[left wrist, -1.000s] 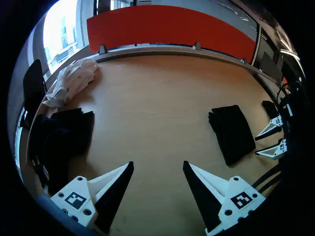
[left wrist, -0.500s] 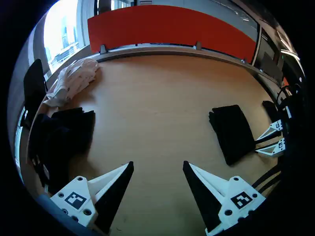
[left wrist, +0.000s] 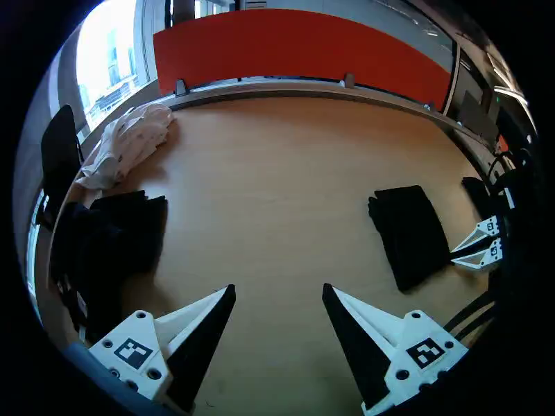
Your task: Fold towel
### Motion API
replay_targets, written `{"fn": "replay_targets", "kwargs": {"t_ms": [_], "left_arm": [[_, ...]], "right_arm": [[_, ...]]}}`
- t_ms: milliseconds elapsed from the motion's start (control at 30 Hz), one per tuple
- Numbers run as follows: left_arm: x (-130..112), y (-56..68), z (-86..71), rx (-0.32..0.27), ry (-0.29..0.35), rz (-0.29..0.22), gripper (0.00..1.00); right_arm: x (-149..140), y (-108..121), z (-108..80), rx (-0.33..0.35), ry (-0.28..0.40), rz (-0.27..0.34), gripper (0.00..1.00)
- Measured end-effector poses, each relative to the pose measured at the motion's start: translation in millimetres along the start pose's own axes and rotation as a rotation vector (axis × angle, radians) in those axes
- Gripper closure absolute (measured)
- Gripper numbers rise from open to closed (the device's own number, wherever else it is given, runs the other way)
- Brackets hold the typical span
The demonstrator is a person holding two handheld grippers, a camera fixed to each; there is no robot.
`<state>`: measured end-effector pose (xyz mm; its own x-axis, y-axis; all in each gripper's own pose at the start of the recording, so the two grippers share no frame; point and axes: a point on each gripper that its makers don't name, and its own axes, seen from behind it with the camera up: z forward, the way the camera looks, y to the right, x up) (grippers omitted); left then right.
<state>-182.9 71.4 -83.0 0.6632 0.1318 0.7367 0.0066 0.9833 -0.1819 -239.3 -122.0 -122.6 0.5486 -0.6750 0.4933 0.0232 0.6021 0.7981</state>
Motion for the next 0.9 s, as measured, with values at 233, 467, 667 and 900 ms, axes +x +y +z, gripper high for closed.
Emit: {"fn": "replay_targets", "kwargs": {"t_ms": [233,467,667,900], "left_arm": [[-2.1,0.4,0.8,-0.002,-0.003,0.000,0.07],[-4.4,-0.7,1.8,-0.004,-0.003,0.000,0.07],[-4.4,-1.9,1.1,-0.005,0.000,0.001,0.07],[-1.1,-2.2,-0.3,-0.009,0.013,0.002,0.07]], "right_arm": [[5.1,3.8,-2.7,-0.013,0.012,0.006,0.96],[22.3,4.7,-9.5,-0.017,0.043,0.011,0.96],[43.5,7.8,-19.0,-0.025,0.070,-0.006,0.96],[77.5,16.6,-35.2,-0.053,0.117,-0.042,0.96]]}}
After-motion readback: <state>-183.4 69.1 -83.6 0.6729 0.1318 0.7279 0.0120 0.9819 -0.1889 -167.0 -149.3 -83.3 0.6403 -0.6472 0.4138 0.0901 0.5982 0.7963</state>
